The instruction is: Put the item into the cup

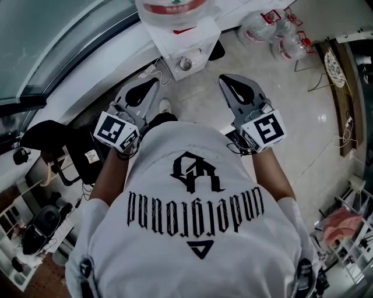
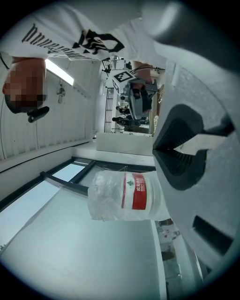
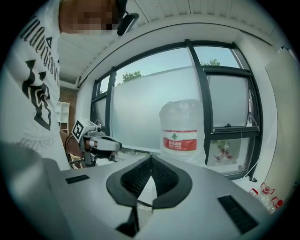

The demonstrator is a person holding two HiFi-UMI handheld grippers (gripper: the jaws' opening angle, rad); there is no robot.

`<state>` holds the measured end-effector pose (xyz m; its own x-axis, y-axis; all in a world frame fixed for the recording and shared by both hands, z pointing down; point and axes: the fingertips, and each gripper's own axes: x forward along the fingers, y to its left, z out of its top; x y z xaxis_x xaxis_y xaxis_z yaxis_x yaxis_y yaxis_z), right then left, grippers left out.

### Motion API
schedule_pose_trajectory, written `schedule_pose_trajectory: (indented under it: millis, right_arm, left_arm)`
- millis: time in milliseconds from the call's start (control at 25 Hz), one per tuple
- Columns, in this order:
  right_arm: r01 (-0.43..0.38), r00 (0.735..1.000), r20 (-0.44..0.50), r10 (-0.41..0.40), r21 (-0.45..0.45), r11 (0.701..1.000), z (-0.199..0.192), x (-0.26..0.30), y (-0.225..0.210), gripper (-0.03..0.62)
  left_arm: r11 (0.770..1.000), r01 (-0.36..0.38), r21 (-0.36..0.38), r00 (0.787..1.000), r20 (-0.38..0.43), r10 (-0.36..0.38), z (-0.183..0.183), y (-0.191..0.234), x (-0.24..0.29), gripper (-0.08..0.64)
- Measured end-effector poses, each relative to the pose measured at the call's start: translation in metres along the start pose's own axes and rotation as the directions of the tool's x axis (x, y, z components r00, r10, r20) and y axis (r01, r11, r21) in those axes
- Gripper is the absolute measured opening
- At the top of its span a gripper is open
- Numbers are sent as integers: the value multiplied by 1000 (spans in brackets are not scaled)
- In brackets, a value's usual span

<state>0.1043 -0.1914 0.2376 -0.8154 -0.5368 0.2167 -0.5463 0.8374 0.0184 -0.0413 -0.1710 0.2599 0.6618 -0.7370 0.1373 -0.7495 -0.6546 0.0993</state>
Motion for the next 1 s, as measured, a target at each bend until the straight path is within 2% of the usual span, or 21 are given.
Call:
schedule_pose_trajectory:
  millis: [240, 480, 680, 800, 1000]
  right_arm:
    - [-25, 1000, 9, 25, -6, 1000, 0, -14, 10, 15]
    - [-55, 998, -23, 56, 34, 998, -17, -26, 26, 15]
    - [-71, 997, -30, 72, 34, 997, -17, -24, 53, 15]
    - [-76, 996, -38, 78, 39, 996, -21, -20, 70, 15]
    - [-43, 998, -34, 44, 31, 999, -16, -19, 97, 15]
  left_arm:
    - [999, -40, -13, 999, 7, 40, 4, -17, -15, 15]
    - [997, -68, -39, 998, -7, 68, -9, -42, -38, 15]
    - [995, -90, -52, 996, -18, 89, -13, -42, -72, 15]
    - [995, -76, -63, 997, -36, 74, -24, -43, -84, 15]
    - [999, -6, -43, 1000, -29, 5, -23, -48, -105, 15]
